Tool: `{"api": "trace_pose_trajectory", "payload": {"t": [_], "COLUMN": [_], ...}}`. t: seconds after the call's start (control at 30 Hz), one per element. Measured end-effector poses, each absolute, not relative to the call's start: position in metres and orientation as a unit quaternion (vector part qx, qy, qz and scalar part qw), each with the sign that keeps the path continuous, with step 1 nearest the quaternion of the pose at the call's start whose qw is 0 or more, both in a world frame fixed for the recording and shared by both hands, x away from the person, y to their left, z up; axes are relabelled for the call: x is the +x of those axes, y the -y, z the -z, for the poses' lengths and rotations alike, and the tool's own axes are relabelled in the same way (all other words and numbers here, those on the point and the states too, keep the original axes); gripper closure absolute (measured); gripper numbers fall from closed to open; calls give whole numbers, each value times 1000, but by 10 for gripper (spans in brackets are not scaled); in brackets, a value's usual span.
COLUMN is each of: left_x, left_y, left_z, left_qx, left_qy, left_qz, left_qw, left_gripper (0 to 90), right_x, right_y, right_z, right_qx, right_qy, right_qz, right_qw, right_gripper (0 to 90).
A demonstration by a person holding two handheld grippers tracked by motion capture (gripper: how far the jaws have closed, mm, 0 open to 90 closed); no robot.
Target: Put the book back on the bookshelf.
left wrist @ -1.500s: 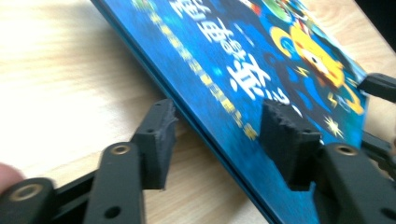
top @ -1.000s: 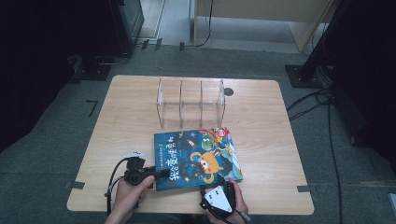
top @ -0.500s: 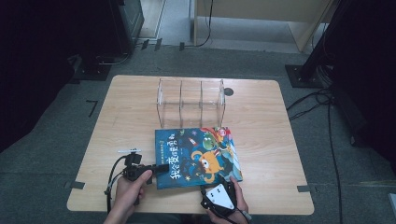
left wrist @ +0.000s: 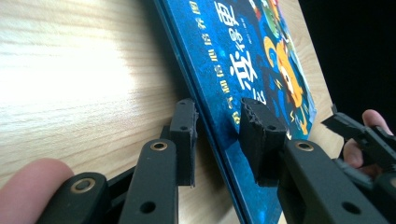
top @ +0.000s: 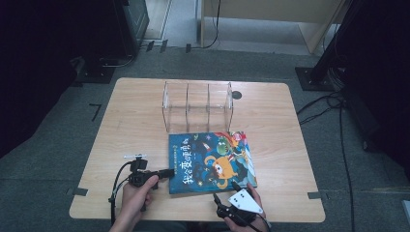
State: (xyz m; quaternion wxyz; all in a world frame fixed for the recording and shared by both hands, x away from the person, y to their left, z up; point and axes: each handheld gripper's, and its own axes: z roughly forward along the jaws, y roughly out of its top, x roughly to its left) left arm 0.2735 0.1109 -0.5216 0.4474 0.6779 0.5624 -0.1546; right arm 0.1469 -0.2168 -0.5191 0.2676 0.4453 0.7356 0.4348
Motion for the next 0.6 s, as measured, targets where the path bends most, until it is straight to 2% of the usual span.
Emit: {"api": "trace_pose_trajectory", "payload": {"t": [0.13,0.2,0.27,0.33,0.43,0.6], "left_x": [275,275,275,276,276,275], "left_y": [-107,-106,-105,-104,-102,-99], "left_z": [524,524,525,526,526,526], "left_qx": [678,677,677,676,675,674], "left_qy": [-563,-562,-563,-562,-563,-563], "left_qz": [160,163,164,166,166,167], "left_qw": [446,447,446,448,447,448], "left_gripper": [683,683,685,685,685,684], "right_x": [153,167,185,204,222,227], "right_y": [241,263,289,308,313,311], "right_z": [506,499,495,501,515,521], "right_qx": [472,523,588,621,625,632], "right_qy": [-701,-662,-618,-614,-640,-634], "right_qz": [-431,-407,-379,-350,-330,-367], "right_qw": [316,350,359,338,299,255], "right_gripper": [320,395,518,563,581,661]}}
